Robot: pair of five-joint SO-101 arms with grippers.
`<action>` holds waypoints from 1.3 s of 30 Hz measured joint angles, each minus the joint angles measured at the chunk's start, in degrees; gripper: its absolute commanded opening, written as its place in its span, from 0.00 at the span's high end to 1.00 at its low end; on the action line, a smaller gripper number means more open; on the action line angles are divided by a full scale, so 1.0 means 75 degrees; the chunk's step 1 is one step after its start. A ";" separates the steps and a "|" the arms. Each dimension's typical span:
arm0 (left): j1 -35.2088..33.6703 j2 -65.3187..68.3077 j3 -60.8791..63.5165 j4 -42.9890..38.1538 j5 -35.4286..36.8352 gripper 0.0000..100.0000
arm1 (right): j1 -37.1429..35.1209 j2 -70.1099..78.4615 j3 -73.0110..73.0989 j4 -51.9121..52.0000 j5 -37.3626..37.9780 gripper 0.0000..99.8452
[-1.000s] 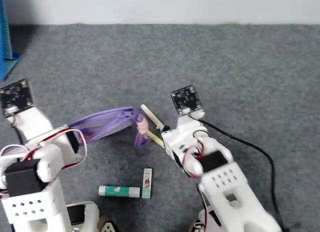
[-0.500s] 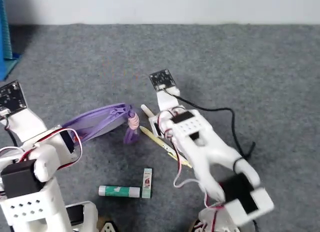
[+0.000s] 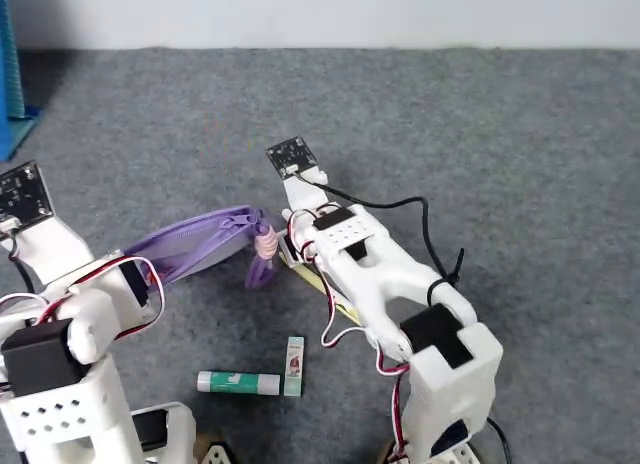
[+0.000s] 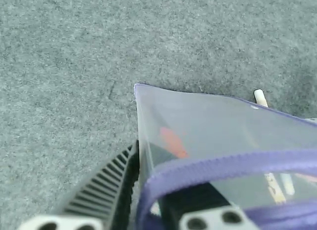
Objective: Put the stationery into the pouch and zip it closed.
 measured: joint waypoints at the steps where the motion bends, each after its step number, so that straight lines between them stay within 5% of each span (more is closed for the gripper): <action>1: 0.0000 0.0000 0.0000 0.0012 0.0000 0.99 | 0.0000 0.0023 -0.0059 0.0000 0.0000 0.90; 4: 0.0000 0.0000 0.0000 0.0035 0.0000 0.99 | 0.0082 0.0023 -0.0070 0.0105 0.0211 1.00; 13: 0.0000 0.0000 0.0047 0.0035 0.0000 0.99 | 0.0012 -0.0703 -0.0199 0.2016 0.0469 0.99; 28: 0.0305 0.0000 0.0047 0.0035 0.0000 0.99 | 0.0012 -0.5673 -0.0199 0.6459 0.0492 0.99; 39: 0.1078 -0.0012 0.0047 0.0035 0.0469 0.99 | -0.1536 -1.0010 -0.0199 0.6459 0.0492 0.99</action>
